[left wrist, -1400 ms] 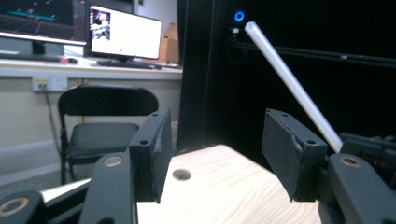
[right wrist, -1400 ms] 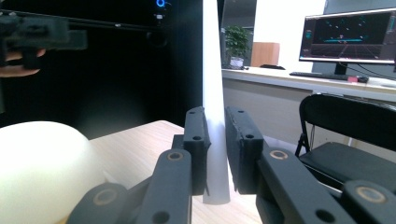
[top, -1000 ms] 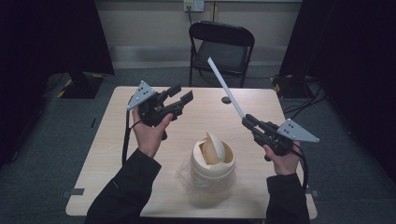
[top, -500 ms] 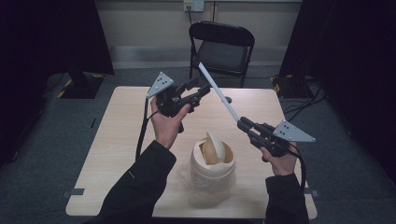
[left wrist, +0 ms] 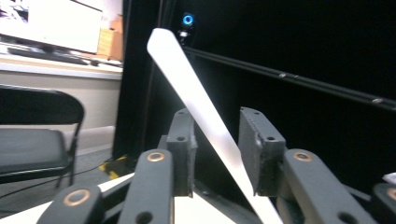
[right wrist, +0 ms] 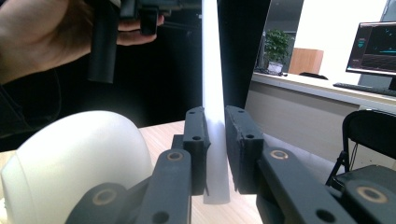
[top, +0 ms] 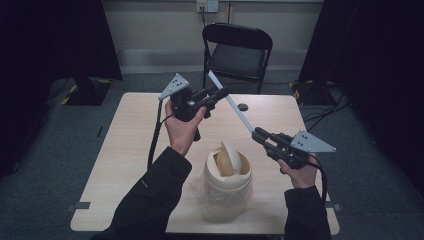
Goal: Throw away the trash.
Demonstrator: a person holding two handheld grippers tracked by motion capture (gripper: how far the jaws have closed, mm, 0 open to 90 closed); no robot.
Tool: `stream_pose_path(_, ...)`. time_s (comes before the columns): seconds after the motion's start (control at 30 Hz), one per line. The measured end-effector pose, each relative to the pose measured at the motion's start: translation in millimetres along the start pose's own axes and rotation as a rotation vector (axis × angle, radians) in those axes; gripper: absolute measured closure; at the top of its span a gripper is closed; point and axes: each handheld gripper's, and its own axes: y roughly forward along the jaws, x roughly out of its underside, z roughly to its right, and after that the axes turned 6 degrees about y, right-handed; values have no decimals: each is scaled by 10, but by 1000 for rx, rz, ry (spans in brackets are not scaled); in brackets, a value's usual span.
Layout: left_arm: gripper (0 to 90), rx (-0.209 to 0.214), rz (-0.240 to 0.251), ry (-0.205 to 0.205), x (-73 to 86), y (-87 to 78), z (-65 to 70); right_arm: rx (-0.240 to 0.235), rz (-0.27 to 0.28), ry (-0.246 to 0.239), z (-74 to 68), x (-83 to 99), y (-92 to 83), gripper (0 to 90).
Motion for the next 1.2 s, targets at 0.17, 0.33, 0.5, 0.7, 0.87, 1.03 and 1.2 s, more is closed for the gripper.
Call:
stream_pose_path(0.17,727,52,21,-11,-34,4,45,0,-10,-1,-5,15,19,794)
stream_pose_path(0.33,806,65,49,16,-85,-2,97,-6,-10,17,9,16,16,744)
stream_pose_path(0.5,807,85,73,55,-147,-26,165,36,1,37,89,11,-54,705)
stream_pose_path(0.7,806,128,98,82,-223,-59,288,186,-62,104,300,171,-117,620)
stream_pose_path(0.87,806,170,87,118,-244,-83,419,271,-141,154,437,346,-117,541)
stream_pose_path(1.03,805,208,55,146,-207,-98,564,309,-171,185,504,431,-137,509)
stream_pose_path(1.2,805,223,18,192,-102,-111,681,317,-179,188,519,447,-144,495)
